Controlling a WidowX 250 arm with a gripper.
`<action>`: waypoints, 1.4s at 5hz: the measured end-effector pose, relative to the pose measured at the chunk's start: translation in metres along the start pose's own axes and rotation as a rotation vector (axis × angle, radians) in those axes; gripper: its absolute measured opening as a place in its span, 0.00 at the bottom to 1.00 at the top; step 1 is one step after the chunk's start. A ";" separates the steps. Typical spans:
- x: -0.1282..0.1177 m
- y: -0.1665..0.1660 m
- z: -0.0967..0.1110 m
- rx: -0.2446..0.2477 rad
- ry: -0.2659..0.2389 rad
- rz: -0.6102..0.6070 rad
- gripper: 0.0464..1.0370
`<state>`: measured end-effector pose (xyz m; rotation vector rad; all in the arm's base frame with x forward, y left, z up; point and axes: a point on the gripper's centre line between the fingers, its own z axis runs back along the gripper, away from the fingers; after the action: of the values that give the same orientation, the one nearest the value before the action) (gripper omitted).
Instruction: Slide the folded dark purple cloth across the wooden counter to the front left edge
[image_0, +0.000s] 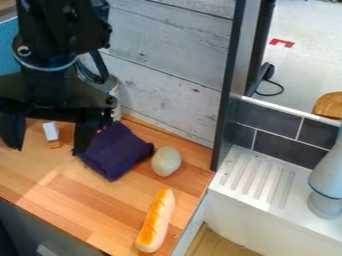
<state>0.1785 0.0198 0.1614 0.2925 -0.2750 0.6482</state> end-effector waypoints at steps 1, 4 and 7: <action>-0.002 0.001 -0.003 0.007 0.008 -0.003 0.96; 0.025 0.019 -0.092 0.040 0.076 -0.024 0.96; 0.094 -0.008 -0.169 -0.296 0.012 -0.327 0.96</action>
<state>0.2821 0.1249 0.0360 0.0463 -0.2995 0.2802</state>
